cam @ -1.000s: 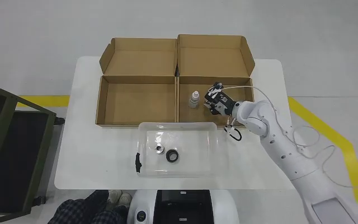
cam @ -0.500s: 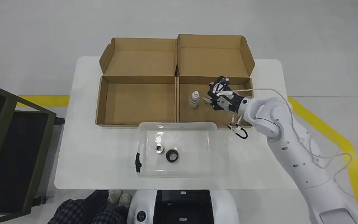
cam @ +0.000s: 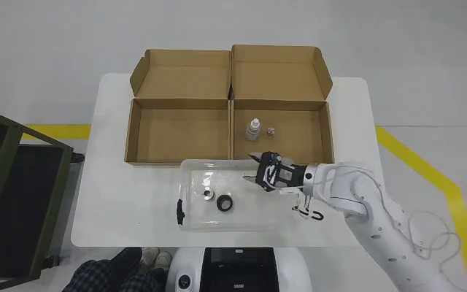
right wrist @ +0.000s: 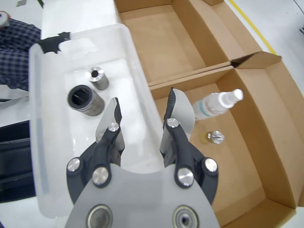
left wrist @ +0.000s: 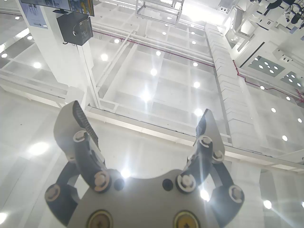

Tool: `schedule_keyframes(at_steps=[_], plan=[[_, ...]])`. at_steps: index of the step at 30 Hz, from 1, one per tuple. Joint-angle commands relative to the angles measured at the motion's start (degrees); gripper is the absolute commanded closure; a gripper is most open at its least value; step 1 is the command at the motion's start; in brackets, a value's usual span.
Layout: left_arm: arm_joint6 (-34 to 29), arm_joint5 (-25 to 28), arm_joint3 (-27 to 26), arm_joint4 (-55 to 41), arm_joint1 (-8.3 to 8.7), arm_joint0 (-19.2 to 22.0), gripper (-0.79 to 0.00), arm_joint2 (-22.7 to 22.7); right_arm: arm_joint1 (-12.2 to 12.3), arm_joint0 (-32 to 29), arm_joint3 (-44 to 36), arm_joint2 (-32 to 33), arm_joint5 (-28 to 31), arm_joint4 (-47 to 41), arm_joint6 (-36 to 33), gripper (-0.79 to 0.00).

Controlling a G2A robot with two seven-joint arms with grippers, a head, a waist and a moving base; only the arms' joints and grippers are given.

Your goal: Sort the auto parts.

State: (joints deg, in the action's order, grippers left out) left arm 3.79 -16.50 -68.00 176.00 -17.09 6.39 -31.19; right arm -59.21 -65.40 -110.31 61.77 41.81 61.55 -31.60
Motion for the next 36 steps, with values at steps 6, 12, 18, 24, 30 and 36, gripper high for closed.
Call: schedule_keyframes(at_steps=[6,12,18,24,30,36], plan=[[0.0,0.0,0.0,0.0,0.0,0.0,-0.785,0.0,0.1,-2.1,-3.0,-2.7,1.1,3.1,-1.4,-0.354],[0.0,0.0,0.0,0.0,0.0,0.0,-0.785,0.0,-0.3,-2.7,-2.5,-6.5,1.7,5.6,-1.2,-0.354],[0.0,0.0,0.0,0.0,0.0,0.0,-0.785,0.0,-0.8,-1.5,0.1,-9.3,1.7,7.0,-0.3,-0.357],[0.0,0.0,0.0,0.0,0.0,0.0,-0.785,0.0,-1.2,-0.6,2.0,-11.0,0.9,8.7,0.0,-0.357],[0.0,0.0,0.0,0.0,0.0,0.0,-0.785,0.0,-1.7,0.3,3.6,-12.9,0.4,9.6,0.2,-0.36],[0.0,0.0,0.0,0.0,0.0,0.0,-0.785,0.0,-2.2,1.1,4.6,-14.4,0.1,10.0,0.4,-0.376]])
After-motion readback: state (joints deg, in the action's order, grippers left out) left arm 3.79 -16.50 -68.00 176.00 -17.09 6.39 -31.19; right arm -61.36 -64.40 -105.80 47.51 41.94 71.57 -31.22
